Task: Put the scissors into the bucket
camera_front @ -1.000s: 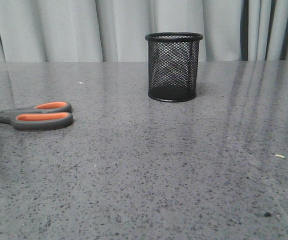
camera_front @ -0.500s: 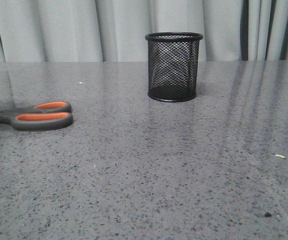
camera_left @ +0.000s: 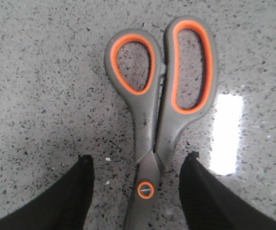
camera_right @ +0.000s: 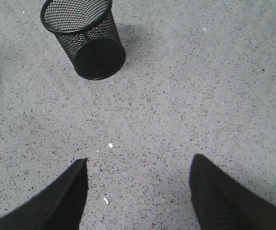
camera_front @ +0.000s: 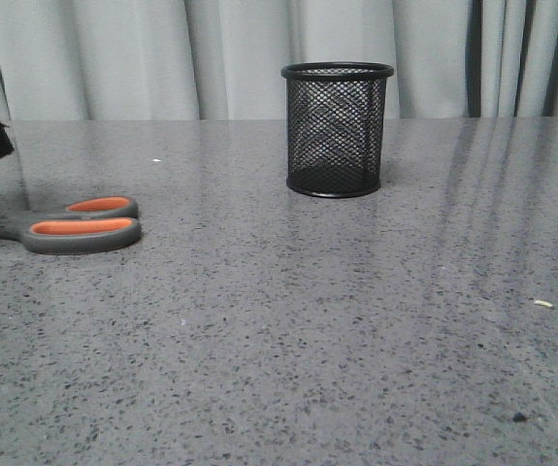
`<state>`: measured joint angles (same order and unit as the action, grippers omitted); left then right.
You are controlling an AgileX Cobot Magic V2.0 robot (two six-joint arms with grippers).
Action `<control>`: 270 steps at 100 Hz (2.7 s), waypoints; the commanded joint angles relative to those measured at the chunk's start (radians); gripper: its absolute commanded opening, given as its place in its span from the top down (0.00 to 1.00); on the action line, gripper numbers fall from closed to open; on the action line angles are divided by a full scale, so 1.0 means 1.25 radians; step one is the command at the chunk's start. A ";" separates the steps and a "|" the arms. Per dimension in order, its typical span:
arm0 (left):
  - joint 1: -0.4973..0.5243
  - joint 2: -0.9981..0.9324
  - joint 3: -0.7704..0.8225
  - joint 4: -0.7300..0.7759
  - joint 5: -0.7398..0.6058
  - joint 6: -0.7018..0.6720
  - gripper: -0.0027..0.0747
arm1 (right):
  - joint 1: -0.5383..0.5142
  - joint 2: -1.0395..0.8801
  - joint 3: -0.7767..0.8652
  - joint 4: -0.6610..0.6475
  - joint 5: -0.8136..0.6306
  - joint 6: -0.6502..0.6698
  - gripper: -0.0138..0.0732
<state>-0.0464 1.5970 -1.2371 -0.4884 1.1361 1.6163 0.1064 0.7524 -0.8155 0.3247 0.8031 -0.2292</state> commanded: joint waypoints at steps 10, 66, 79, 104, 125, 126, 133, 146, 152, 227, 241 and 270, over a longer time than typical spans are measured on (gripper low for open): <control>-0.036 0.021 -0.035 -0.001 0.010 0.003 0.48 | 0.002 0.002 -0.029 0.012 -0.042 -0.011 0.36; -0.076 0.081 -0.035 0.068 0.018 0.005 0.48 | 0.002 0.002 -0.029 0.012 -0.039 -0.011 0.36; -0.076 0.081 -0.035 0.068 0.059 0.017 0.48 | 0.002 0.002 -0.029 0.012 -0.039 -0.011 0.36; -0.076 0.081 -0.035 0.068 0.066 0.017 0.68 | 0.002 0.002 -0.029 0.012 -0.039 -0.011 0.36; -0.076 0.081 -0.038 0.068 0.066 0.003 0.99 | 0.002 0.002 -0.029 0.012 -0.039 -0.011 0.36; -0.076 0.081 -0.037 0.068 0.066 0.000 0.99 | 0.002 0.002 -0.029 0.012 -0.039 -0.011 0.36; -0.076 0.075 -0.056 0.068 0.067 -0.013 0.99 | 0.002 0.002 -0.029 0.012 -0.039 -0.011 0.36; -0.078 0.047 -0.122 0.067 0.091 -0.059 0.99 | 0.002 0.002 -0.029 0.015 -0.039 -0.011 0.36; -0.083 0.032 -0.163 0.066 0.101 -0.090 0.99 | 0.002 0.002 -0.029 0.026 -0.042 -0.011 0.36; -0.493 -0.127 -0.472 0.221 0.103 -0.318 0.99 | 0.002 0.154 -0.114 0.818 0.014 -0.479 0.36; -0.533 -0.127 -0.473 0.235 0.080 -0.323 0.99 | 0.002 0.214 -0.171 0.822 0.070 -0.479 0.36; -0.547 -0.127 -0.473 0.228 0.047 -0.338 0.99 | 0.002 0.295 -0.205 0.849 0.137 -0.502 0.36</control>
<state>-0.7229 1.4737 -1.7945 -0.1809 1.2585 1.2093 0.1064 1.1107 -1.0354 1.3002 0.9392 -0.8205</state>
